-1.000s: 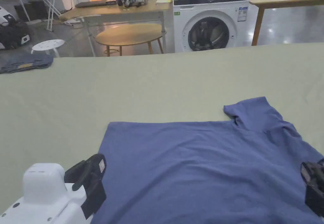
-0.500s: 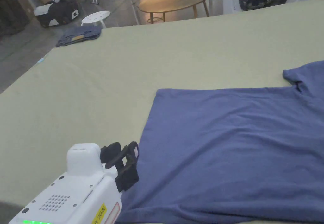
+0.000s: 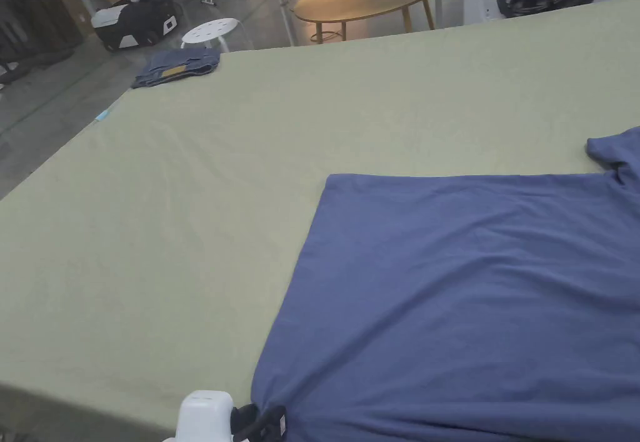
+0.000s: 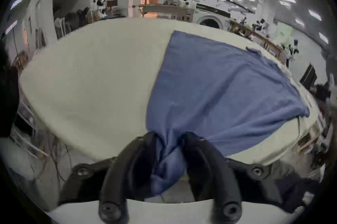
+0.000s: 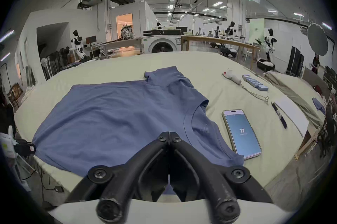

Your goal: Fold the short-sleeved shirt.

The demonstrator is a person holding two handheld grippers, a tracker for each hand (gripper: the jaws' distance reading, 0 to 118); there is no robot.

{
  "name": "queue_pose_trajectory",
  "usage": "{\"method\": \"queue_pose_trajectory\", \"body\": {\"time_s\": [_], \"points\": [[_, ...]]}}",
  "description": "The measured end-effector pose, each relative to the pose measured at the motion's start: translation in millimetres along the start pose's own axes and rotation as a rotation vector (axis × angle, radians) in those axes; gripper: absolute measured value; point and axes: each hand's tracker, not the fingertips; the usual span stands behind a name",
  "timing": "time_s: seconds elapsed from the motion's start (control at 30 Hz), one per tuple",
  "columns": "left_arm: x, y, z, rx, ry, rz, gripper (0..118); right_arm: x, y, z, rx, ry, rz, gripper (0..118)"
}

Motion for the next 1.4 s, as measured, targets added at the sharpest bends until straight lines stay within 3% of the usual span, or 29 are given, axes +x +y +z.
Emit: {"method": "queue_pose_trajectory", "body": {"time_s": [0.07, 0.13, 0.23, 0.27, 0.33, 0.37, 0.53, 0.6, 0.73, 0.87, 0.97, 1.13, 1.27, 1.4], "points": [[17, 4, 0, -0.025, -0.012, -0.086, 2, 4, -2, 3, -0.006, -0.007, -0.008, 0], [32, 5, -9, -0.055, 0.083, -0.171, 2, 13, -5, 7, -0.012, -0.004, -0.044, 0], [41, 12, -8, -0.093, 0.085, -0.252, 2, 34, -15, 14, 0.002, 0.003, -0.117, 1], [42, 14, -7, -0.101, 0.085, -0.259, 2, 42, -21, 18, 0.016, -0.018, -0.132, 21], [47, 15, -3, -0.104, 0.086, -0.287, 2, 57, -33, 21, 0.003, -0.043, -0.137, 75], [48, 14, -2, -0.095, 0.089, -0.294, 2, 64, -37, 22, -0.027, -0.055, -0.150, 83], [45, 14, 2, -0.077, 0.071, -0.224, 2, 80, -59, 21, -0.067, -0.065, -0.193, 82], [43, 16, 4, -0.074, 0.060, -0.202, 2, 83, -66, 10, -0.092, -0.134, -0.216, 82], [41, 16, 6, -0.063, 0.040, -0.174, 2, 87, -78, -4, -0.141, -0.089, -0.238, 67], [40, 17, 6, -0.059, 0.032, -0.147, 2, 74, -76, -7, -0.154, -0.134, -0.108, 62], [40, 19, 7, -0.063, 0.027, -0.140, 2, 69, -70, -10, -0.165, -0.109, -0.050, 36], [19, 13, 1, -0.056, 0.006, -0.123, 2, 66, -66, -13, -0.156, -0.080, -0.031, 9], [13, 12, 19, 0.060, -0.051, -0.114, 2, 63, -53, -4, -0.139, -0.067, -0.038, 7], [11, 62, 27, 0.177, -0.102, -0.028, 2, 66, -12, 0, -0.085, -0.035, -0.050, 7]]}}
